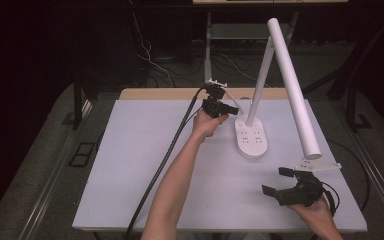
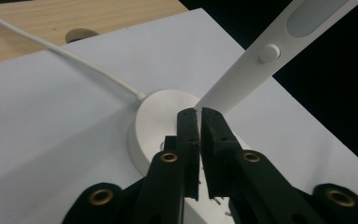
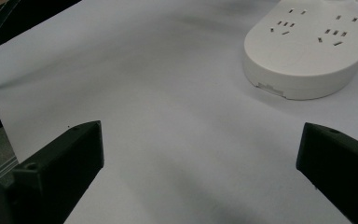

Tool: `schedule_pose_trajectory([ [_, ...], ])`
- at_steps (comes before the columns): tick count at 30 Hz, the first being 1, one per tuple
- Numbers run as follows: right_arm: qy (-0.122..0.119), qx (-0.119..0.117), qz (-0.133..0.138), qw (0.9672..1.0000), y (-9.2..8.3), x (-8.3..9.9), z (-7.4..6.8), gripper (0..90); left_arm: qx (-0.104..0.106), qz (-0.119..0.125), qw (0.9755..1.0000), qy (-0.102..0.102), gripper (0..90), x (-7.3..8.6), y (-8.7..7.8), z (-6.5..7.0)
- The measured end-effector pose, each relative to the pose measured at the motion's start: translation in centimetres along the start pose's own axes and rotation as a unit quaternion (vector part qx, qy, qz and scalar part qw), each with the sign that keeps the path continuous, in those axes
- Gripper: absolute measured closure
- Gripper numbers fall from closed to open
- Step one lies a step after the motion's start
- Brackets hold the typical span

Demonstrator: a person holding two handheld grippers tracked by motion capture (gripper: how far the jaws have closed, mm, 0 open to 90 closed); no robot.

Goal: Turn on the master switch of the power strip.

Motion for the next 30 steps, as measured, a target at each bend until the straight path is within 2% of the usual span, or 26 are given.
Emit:
schedule_pose_trajectory([
  [1, 0.000, 0.000, 0.000, 1.0000, 0.0, 0.0, 0.0, 0.2, -0.002, -0.004, 1.0000, 0.005, 89.2, 0.1, 0.1, -0.1],
  [10, 0.001, 0.000, 0.000, 1.0000, 0.0, 0.0, 0.0, 0.2, -0.003, -0.018, 0.9998, 0.007, 89.5, 1.0, 1.7, -0.1],
  [17, 0.000, 0.000, 0.000, 1.0000, 0.0, 0.0, -0.1, 0.2, -0.019, -0.029, 0.9992, 0.018, 89.6, 1.4, 2.5, -0.3],
  [24, -0.004, -0.001, -0.003, 1.0000, 0.0, 0.0, -0.1, 0.2, -0.024, -0.041, 0.9987, 0.017, 89.6, 1.9, 3.4, -0.4],
  [26, -0.006, -0.001, -0.003, 1.0000, 0.1, 0.0, -0.1, 0.2, -0.025, -0.038, 0.9989, 0.014, 89.6, 1.9, 3.7, -0.5],
  [30, -0.007, -0.003, -0.005, 1.0000, 0.1, 0.1, -0.1, 0.2, -0.035, -0.042, 0.9984, 0.016, 89.6, 2.0, 4.3, -0.9],
])
Point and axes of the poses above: each handheld gripper's, and its own axes: y roughly forward along the jaws, x roughly out of its underside, z roughly to its right, the point moved 9 cm from there along y, roughly forward along the jaws, and after that the axes turned 14 degrees about -y, right-handed, at the moved point
